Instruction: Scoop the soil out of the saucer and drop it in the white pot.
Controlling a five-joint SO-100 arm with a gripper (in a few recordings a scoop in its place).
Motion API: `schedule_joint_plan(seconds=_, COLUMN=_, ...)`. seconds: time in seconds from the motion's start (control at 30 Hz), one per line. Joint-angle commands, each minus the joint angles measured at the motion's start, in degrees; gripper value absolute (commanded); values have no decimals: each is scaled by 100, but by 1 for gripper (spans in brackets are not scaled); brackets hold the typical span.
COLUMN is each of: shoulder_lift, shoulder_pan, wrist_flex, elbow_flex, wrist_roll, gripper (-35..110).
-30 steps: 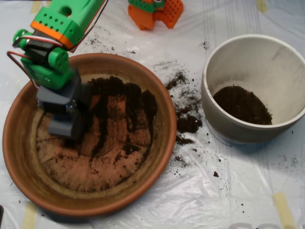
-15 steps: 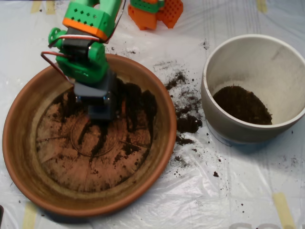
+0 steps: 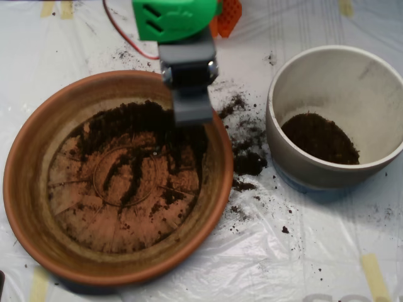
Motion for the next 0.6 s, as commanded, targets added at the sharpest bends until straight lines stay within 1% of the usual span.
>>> schedule_joint_plan(seconds=0.0, shoulder_lift=1063, shoulder_pan=-492, wrist_flex=281, elbow_flex=-562, wrist_roll=26, gripper=-1)
schedule_joint_plan(seconds=0.1, shoulder_lift=1336, shoulder_pan=-1002, wrist_flex=431, elbow_flex=-791, wrist_roll=26, gripper=-1)
schedule_joint_plan(seconds=0.27, shoulder_lift=1213, shoulder_pan=-1837, wrist_flex=545, elbow_flex=-1371, wrist_roll=-26, gripper=-1)
schedule_joint_plan(seconds=0.57, shoulder_lift=167, shoulder_pan=-2953, wrist_flex=105, elbow_flex=-2083, wrist_roll=-255, gripper=-1)
